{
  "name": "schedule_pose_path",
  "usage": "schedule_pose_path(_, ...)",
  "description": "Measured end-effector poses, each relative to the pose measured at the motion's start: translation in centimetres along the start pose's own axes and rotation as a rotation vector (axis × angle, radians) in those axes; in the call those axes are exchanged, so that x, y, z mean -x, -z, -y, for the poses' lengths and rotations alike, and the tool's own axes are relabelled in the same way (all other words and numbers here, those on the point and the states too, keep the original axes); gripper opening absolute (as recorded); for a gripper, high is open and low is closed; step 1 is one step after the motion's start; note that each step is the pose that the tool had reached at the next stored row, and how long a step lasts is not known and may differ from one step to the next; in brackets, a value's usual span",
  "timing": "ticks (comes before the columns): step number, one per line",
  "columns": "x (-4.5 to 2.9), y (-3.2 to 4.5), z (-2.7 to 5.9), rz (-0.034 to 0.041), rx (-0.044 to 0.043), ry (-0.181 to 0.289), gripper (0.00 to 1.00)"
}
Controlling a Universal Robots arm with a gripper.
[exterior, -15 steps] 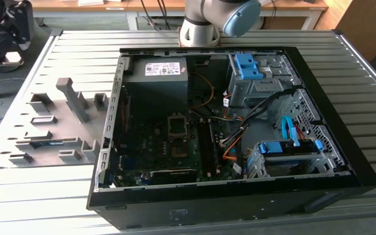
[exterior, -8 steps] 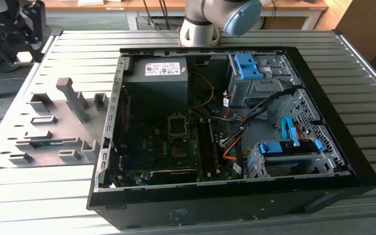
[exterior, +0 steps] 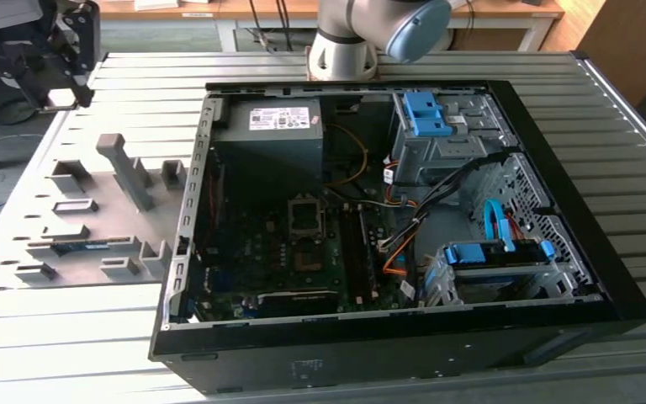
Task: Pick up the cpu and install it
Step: 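Pick up the cpu and move it towards the insertion slot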
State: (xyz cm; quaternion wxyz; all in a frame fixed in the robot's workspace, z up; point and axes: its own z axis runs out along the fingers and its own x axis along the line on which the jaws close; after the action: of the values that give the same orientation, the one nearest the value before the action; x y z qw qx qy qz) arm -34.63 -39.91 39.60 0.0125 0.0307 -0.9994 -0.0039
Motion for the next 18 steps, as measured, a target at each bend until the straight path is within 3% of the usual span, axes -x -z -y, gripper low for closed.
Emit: schedule_pose_path(18,4.23,0.09,0.26,0.0000,0.0000,0.000,0.47)
